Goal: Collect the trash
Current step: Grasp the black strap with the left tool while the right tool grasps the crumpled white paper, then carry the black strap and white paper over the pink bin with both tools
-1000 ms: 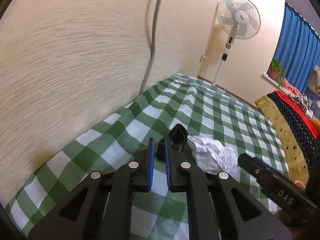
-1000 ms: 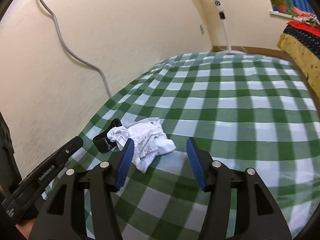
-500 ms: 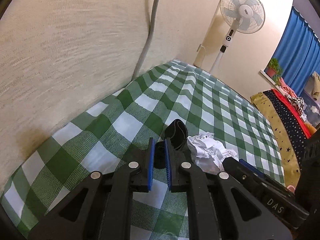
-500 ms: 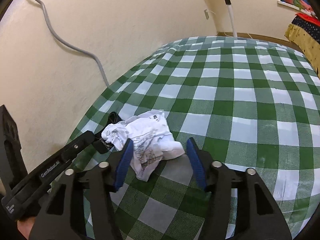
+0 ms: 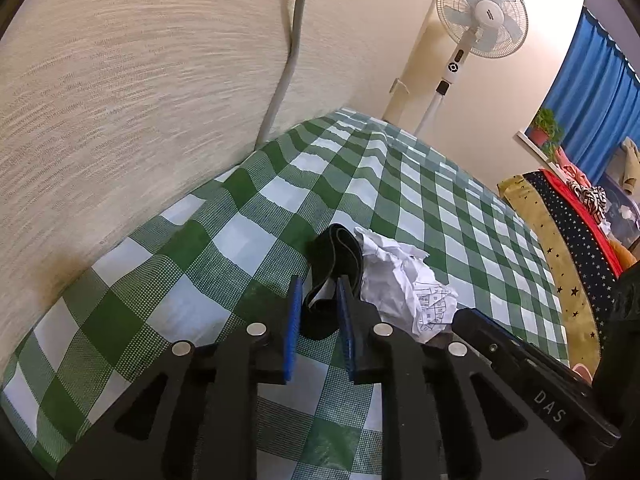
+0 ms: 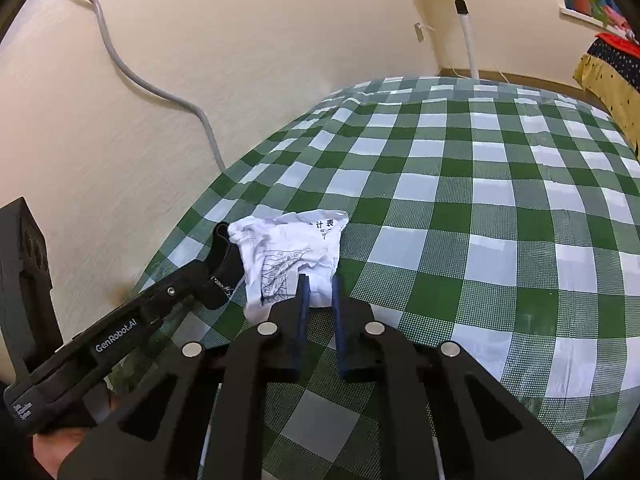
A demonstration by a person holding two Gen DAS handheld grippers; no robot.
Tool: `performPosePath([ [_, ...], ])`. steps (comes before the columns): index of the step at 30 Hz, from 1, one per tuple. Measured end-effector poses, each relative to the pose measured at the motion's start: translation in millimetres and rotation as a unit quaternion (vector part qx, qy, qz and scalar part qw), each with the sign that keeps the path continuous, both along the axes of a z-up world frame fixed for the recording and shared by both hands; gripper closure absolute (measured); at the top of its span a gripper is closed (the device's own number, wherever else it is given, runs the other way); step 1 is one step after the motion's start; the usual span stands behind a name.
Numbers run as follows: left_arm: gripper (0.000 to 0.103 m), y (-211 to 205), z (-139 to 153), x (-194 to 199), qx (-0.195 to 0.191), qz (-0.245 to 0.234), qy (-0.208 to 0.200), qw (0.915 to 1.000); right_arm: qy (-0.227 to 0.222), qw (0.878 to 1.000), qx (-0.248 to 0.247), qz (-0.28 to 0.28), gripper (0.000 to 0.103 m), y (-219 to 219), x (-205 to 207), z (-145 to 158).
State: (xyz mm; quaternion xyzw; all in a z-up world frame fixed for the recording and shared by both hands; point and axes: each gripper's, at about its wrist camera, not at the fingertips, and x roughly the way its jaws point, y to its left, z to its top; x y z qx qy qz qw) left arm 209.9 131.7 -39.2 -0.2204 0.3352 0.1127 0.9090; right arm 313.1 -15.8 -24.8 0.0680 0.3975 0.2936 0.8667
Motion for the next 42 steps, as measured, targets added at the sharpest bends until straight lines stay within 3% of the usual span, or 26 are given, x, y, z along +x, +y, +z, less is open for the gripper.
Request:
performPosePath([
  [8, 0.086, -2, -2, 2, -0.001, -0.009, 0.004, 1.0, -0.011, 1.0, 0.001, -0.006, 0.092, -2, -4, 2],
  [19, 0.097, -5, 0, 0, -0.006, -0.01, 0.001, 0.9999, -0.029, 0.999, -0.007, -0.032, 0.093, -24, -18, 13],
  [27, 0.1, -11, 13, -11, -0.008, -0.021, -0.011, 0.9997, -0.054, 0.997, -0.022, -0.046, 0.096, -42, -41, 36],
  [42, 0.1, -47, 54, -47, 0.025, -0.07, -0.036, 0.9966, -0.096, 0.991, -0.026, -0.089, 0.096, -95, -98, 92],
])
